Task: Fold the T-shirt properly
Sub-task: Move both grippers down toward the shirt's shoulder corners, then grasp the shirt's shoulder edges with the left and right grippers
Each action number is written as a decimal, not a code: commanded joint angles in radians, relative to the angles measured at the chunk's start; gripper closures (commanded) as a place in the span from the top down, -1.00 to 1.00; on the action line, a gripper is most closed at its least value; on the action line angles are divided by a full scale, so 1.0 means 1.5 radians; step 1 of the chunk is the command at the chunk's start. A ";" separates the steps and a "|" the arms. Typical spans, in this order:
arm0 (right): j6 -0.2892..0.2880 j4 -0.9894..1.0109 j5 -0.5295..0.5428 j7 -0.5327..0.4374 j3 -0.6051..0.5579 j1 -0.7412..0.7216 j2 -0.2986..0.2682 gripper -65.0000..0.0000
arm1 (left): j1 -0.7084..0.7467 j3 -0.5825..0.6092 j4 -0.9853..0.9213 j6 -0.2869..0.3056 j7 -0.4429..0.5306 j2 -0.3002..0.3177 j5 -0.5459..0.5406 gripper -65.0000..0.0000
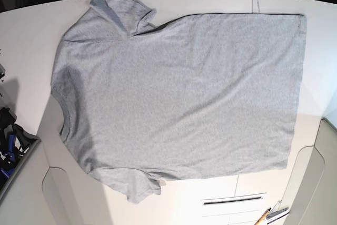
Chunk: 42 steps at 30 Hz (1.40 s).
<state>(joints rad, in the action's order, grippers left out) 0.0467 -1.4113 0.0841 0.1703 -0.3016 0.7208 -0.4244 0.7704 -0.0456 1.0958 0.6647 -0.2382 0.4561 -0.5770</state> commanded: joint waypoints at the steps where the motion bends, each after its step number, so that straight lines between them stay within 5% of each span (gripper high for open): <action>1: -0.006 -0.057 0.004 -0.006 0.018 0.036 -0.011 -1.00 | 0.030 -0.031 0.030 0.022 -0.009 0.017 -0.023 -1.00; 4: -0.016 -0.211 0.024 0.016 0.082 0.122 -0.017 -1.00 | 0.090 -0.126 0.107 0.022 -0.066 0.031 -0.101 -1.00; 7: -0.069 -0.338 0.064 0.026 0.169 0.184 -0.016 -1.00 | 0.136 -0.223 0.182 0.022 -0.148 0.037 -0.197 -1.00; 12: -0.109 -0.450 0.224 0.044 0.320 0.189 -0.009 -1.00 | 0.154 -0.353 0.270 0.022 -0.274 0.038 -0.361 -1.00; 20: -0.215 -0.388 0.404 0.114 0.536 0.038 0.115 -1.00 | 0.125 -0.441 0.311 0.022 -0.387 0.038 -0.536 -1.00; 25: -0.228 -0.282 0.485 0.129 0.597 -0.034 0.141 -1.00 | 0.092 -0.441 0.312 0.022 -0.421 0.038 -0.555 -1.00; 30: -0.226 -0.234 0.437 0.143 0.600 -0.065 0.151 -0.93 | 0.081 -0.441 0.312 0.022 -0.421 0.038 -0.556 -0.99; 32: -0.226 -0.235 0.429 0.144 0.599 -0.069 0.162 -0.37 | 0.081 -0.441 0.312 0.022 -0.421 0.038 -0.558 -0.67; 34: -0.226 -0.235 0.404 0.143 0.599 -0.069 0.171 -0.09 | 0.081 -0.441 0.312 0.022 -0.421 0.038 -0.558 -0.39; 42: -0.225 -0.215 0.376 0.171 0.586 -0.103 0.195 -0.06 | 0.064 -0.441 0.312 0.022 -0.423 0.038 -0.558 -0.28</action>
<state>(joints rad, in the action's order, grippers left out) -0.2840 -1.7206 0.6388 0.4419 0.5758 0.5652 -0.1246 0.8574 -0.6968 1.5517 0.6888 -0.8841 0.4984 -1.3922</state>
